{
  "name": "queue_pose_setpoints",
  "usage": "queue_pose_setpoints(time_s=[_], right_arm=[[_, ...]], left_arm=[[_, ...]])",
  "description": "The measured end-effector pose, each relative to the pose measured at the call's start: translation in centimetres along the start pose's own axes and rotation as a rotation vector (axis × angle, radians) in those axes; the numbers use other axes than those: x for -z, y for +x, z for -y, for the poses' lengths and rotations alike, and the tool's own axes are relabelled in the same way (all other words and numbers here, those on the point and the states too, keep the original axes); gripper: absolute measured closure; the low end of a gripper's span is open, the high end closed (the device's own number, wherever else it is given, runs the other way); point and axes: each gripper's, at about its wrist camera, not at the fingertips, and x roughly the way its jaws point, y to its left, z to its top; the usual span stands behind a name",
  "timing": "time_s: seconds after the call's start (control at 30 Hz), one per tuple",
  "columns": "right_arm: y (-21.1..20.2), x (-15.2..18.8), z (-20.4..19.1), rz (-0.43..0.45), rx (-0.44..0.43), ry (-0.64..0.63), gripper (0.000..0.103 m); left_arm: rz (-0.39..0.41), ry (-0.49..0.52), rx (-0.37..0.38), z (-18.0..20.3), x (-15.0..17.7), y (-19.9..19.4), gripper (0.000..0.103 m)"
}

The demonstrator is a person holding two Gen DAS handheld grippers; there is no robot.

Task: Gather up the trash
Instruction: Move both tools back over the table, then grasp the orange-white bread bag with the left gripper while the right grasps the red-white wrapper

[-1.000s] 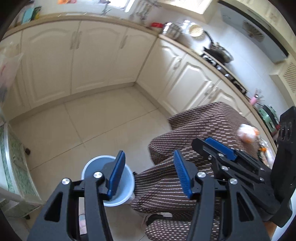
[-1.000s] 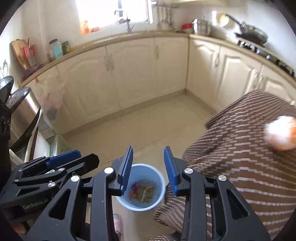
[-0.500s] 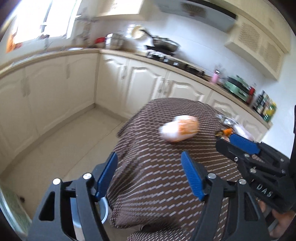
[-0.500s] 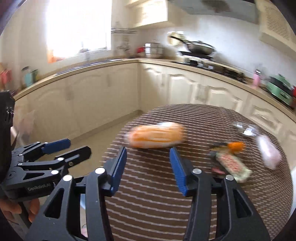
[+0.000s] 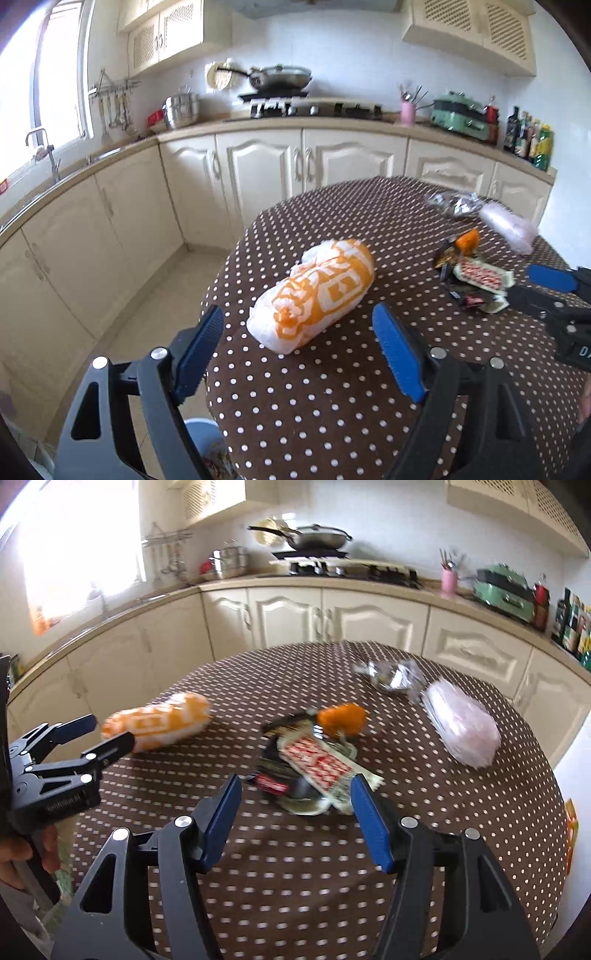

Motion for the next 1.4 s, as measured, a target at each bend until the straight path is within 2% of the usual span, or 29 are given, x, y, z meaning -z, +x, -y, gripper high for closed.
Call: queue_pose_setpoints(time_s=[0.07,0.13,0.23,0.33,0.43,0.47,0.5,0.57,0.7,0.77,0.97,1.2,1.4], right_arm=[[0.5,0.0,0.7,-0.019,0.013,0.000,0.040],[1.1,-0.1,1.3,-0.038,0.013,-0.002,0.039],[1.8,-0.6,1.8,-0.053,0.040,-0.024,0.039],[2.7,-0.9,2.4,-0.068,0.070,-0.023,0.039],[4.2,-1.1,3.1,-0.121,0.029,-0.012,0.042],[4.6,-1.0,3.2,-0.143,0.007,-0.004,0.052],[4.8,-1.0,3.3,-0.156,-0.019,0.004,0.055],[4.5,-0.8,3.3,-0.149,-0.038,0.007,0.061],[3.3,-0.1,2.5,-0.121,-0.026,-0.029,0.068],[2.7,0.2,1.9,-0.114,-0.022,-0.053,0.087],[1.7,0.9,1.1,-0.111,-0.029,-0.075,0.093],[-0.9,1.3,-0.5,-0.063,-0.060,-0.076,0.094],[-3.1,0.9,-4.9,-0.011,-0.149,-0.107,0.094]], left_arm=[[-0.013,-0.031,0.014,-0.2,0.1,0.4,0.028],[-0.038,-0.059,0.053,-0.3,0.0,0.8,0.055],[-0.066,-0.043,0.041,0.1,0.0,1.6,0.078],[-0.060,-0.074,0.113,0.3,0.3,1.3,0.088],[-0.038,-0.072,0.135,0.9,0.7,0.5,0.090],[-0.031,-0.073,0.143,1.1,0.8,0.2,0.090],[-0.024,-0.081,0.157,1.3,0.9,-0.1,0.090],[-0.013,-0.105,0.192,1.4,1.1,-0.8,0.090],[-0.001,-0.112,0.198,1.7,1.6,-1.9,0.090],[0.000,-0.126,0.210,1.7,1.8,-2.4,0.090],[0.008,-0.150,0.227,1.4,2.8,-4.1,0.090],[0.029,-0.193,0.225,0.2,4.1,-6.6,0.090],[0.053,-0.260,0.193,-3.2,5.5,-8.7,0.091]])
